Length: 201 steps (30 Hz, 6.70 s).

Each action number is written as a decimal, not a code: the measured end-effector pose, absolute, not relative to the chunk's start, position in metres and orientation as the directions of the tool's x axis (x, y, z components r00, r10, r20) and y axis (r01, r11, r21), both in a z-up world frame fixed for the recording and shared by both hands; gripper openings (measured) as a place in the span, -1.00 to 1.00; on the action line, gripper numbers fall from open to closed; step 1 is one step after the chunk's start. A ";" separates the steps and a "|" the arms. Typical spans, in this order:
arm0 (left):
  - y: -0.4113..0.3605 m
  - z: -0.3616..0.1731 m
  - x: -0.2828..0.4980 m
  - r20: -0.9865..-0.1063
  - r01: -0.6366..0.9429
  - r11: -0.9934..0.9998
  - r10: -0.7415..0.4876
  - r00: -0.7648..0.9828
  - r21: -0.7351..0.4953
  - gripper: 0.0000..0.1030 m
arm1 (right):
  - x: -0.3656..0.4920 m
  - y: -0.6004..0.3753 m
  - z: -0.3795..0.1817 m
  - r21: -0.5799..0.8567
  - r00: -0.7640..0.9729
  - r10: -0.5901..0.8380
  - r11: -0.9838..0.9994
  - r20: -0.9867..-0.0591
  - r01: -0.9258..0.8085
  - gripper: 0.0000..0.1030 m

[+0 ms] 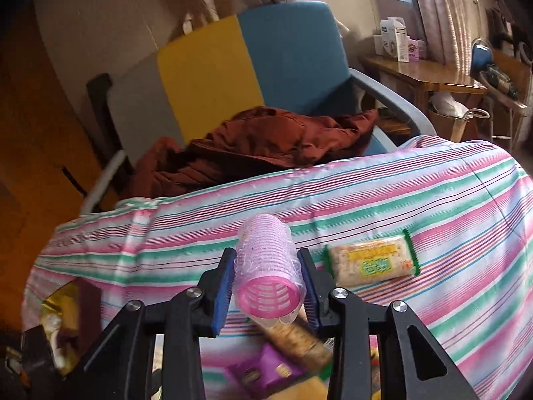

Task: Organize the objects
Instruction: 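Carry the white box and pink roller over the gold tray, then release the white box and pink roller into the gold tray, then move both grippers back toward the remaining item pile, then grasp the yellow sponge with the left gripper while the right gripper grasps the purple sachet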

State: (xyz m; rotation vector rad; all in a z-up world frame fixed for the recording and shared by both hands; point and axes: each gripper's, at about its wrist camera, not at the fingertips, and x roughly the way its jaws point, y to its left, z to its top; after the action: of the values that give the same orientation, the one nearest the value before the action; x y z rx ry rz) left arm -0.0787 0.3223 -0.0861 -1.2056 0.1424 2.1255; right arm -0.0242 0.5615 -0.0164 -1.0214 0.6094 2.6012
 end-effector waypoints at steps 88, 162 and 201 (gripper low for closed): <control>0.027 -0.007 -0.022 -0.681 -0.210 -0.974 0.210 -0.701 -0.084 0.05 | 0.023 0.233 -0.011 0.024 -0.736 -0.025 -1.000 -0.676 0.011 1.00; 0.463 -0.080 0.001 -0.824 -0.949 -0.304 0.557 -0.102 -0.088 -0.27 | 0.131 0.626 -0.053 0.483 -0.641 0.209 -0.499 -0.738 -0.719 1.00; 0.405 -0.099 -0.035 -0.816 -0.689 -0.622 0.573 -0.076 -0.373 0.09 | 0.125 0.622 -0.054 0.450 -0.625 0.217 -0.524 -0.750 -0.723 1.00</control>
State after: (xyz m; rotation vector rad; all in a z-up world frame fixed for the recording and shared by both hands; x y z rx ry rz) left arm -0.0354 0.4050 -0.0988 -1.3102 0.1372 1.8236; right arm 0.1246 0.6223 -0.0540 -0.8595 1.0472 2.1652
